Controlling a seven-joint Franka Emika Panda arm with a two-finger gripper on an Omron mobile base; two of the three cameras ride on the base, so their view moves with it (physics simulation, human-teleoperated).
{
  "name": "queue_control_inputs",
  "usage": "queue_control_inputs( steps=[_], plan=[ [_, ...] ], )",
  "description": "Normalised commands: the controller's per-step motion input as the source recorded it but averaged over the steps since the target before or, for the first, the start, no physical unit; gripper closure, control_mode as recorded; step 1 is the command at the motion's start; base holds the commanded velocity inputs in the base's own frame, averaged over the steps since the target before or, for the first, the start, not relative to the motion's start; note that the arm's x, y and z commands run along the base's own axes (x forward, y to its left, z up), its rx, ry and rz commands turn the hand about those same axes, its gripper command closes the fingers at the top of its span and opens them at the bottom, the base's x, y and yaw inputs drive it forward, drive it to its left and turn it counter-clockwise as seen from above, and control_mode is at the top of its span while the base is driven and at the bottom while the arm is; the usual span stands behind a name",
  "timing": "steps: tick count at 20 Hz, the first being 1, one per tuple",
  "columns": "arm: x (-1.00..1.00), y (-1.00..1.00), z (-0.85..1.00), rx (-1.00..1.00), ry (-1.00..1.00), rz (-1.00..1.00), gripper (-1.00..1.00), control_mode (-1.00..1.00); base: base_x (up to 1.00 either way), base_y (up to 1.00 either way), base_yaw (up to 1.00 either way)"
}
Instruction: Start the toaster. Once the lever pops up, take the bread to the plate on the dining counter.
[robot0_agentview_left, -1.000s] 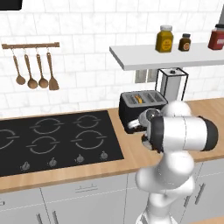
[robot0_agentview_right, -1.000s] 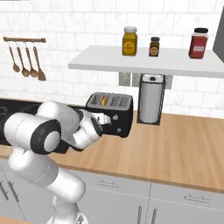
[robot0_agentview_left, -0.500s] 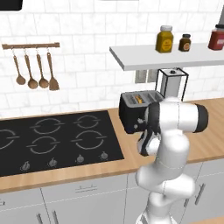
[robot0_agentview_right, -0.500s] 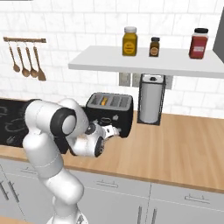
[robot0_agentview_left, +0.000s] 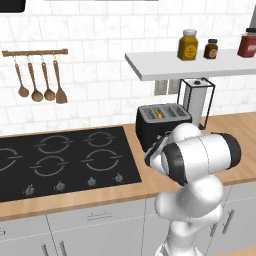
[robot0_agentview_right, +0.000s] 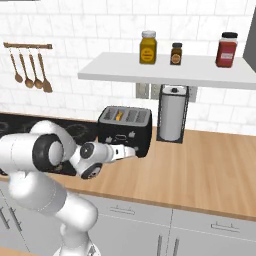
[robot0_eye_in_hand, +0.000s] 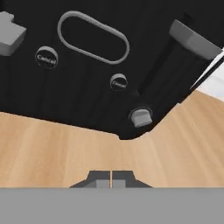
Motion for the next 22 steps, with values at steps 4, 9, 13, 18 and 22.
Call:
queue_control_inputs(
  steps=[4, 9, 13, 18, 22],
  plan=[
    [-0.56, -0.43, 1.0, 0.16, 0.04, -0.14, 1.0, -1.0, 0.0, 0.0, 0.0],
    [-0.52, -0.36, 1.0, 0.16, 0.03, -0.08, 1.0, -1.0, 0.0, 0.0, 0.0],
    [-0.51, -0.06, 1.0, 0.26, 0.11, 0.0, 1.0, -1.0, 0.0, 0.0, 0.0],
    [-0.63, 0.08, 1.0, 0.39, 0.17, 0.0, 1.0, -1.0, 0.0, 0.0, 0.0],
    [-0.61, -0.26, 0.79, 0.33, -0.18, -0.05, -1.0, -1.0, 0.0, 0.0, 0.0]
  ],
)
